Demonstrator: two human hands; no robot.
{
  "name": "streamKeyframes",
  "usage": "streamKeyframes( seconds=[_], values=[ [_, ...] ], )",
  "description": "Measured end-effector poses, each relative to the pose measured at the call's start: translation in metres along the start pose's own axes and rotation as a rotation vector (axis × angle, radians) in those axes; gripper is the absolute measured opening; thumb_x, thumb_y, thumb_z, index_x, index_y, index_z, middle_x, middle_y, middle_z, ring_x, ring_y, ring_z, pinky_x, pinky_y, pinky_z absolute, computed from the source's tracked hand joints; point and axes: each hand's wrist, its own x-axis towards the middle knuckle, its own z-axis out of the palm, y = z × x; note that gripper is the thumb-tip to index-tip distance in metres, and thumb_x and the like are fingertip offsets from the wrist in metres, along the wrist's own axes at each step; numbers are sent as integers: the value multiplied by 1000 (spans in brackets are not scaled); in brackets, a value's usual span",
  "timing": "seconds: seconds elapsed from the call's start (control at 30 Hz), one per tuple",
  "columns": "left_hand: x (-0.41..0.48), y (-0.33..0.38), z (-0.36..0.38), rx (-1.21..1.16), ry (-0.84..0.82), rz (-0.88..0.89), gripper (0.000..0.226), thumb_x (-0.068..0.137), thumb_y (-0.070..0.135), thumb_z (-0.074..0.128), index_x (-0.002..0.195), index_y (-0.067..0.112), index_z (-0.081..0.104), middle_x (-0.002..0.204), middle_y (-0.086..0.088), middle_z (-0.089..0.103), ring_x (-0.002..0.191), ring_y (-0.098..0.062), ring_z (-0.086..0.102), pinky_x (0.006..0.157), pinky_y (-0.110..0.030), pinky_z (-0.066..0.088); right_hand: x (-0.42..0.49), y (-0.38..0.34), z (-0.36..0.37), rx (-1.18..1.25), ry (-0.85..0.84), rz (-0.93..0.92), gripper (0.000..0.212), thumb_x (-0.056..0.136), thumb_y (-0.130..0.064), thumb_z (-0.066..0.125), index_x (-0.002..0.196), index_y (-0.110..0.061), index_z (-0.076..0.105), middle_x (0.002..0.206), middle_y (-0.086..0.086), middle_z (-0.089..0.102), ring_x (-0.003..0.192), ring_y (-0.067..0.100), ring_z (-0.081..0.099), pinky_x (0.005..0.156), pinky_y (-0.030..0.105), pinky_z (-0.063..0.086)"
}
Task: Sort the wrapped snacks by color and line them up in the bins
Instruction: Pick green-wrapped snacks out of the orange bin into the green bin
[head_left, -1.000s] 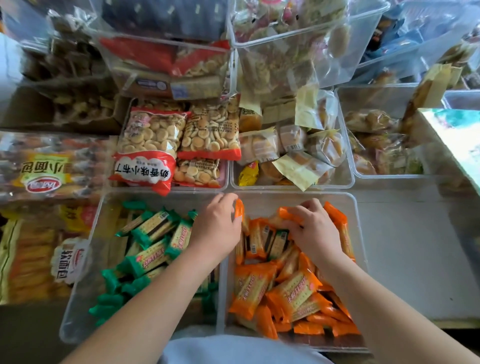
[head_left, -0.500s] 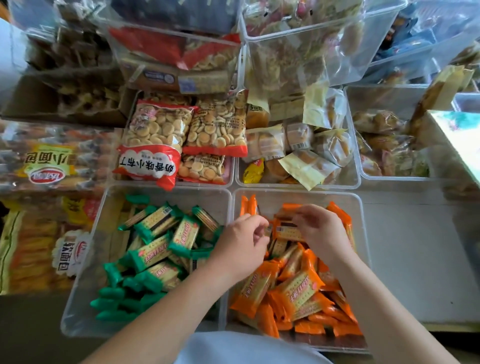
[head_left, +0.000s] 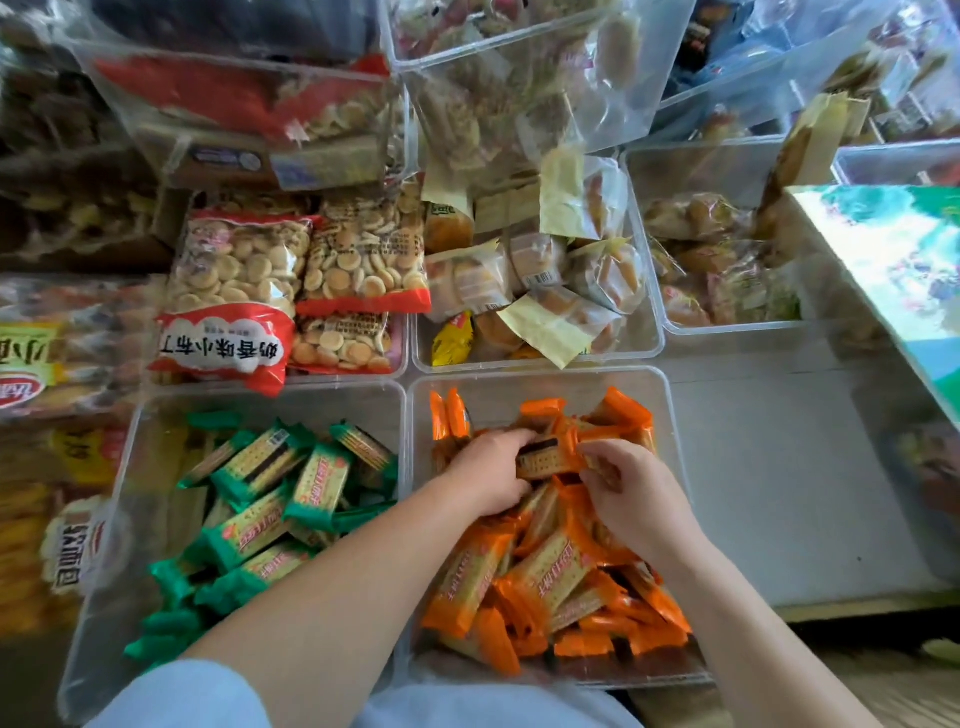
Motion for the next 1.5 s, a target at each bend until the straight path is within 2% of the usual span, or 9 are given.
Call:
streamKeyframes(
  seconds=[0.23,0.33,0.43,0.57,0.67,0.83,1.07,1.3,1.5],
  values=[
    [-21,6,-4,-140,199,0,70,88,49,77,149,23,52,144,-1,58,134,-24,55,109,-38,47,-4,-10,-9,329,196,68,29,98,-29,70,126,-33,68,116,-14,70,107,4,68,89,27,58],
    [-39,15,-9,-385,111,117,68,84,51,83,144,33,56,138,13,64,127,-6,59,107,-29,49,-1,-24,-16,574,159,192,26,92,-36,78,117,-36,68,93,-13,75,82,-4,70,69,13,55],
    [-44,8,-7,-371,-10,115,63,89,46,80,146,35,55,140,18,62,129,-1,57,108,-24,44,2,-28,-22,498,219,178,22,95,-24,74,116,-29,72,83,-9,74,64,-2,63,58,11,46],
    [-34,-13,-2,-189,36,-96,66,92,44,75,150,23,52,152,1,53,138,-21,51,115,-38,43,13,-19,-32,-74,64,197,58,98,-33,67,152,-36,45,128,-3,65,111,22,64,85,36,53],
    [-27,-13,6,-209,-17,-91,80,88,53,77,155,25,46,158,2,47,144,-22,46,119,-39,39,15,-19,-23,-157,23,151,64,97,-32,66,155,-35,40,149,-6,51,135,24,51,96,42,52],
    [-6,-15,8,-278,-107,10,89,85,57,79,159,33,37,161,5,45,148,-18,43,120,-31,34,7,-3,-4,-168,55,28,38,94,-27,73,132,-30,70,147,0,58,138,29,51,102,46,51],
    [11,-16,5,-141,-248,42,111,78,80,69,165,38,15,170,5,28,154,-21,32,125,-39,30,5,-3,-18,-22,6,37,32,98,-14,66,129,-17,72,148,-1,56,135,22,54,103,27,43],
    [-13,-14,0,-71,-113,10,71,97,52,64,159,30,37,161,-2,30,146,-31,41,121,-44,37,5,-1,-19,-24,2,6,32,96,-16,69,128,-20,73,149,0,55,134,27,55,106,43,52],
    [-58,-6,-27,-82,135,24,24,94,39,73,113,33,61,112,9,63,102,-17,63,86,-38,56,-7,-13,-17,-27,94,-65,26,93,-16,73,118,-21,77,146,0,58,136,27,55,105,47,53]
  ],
)
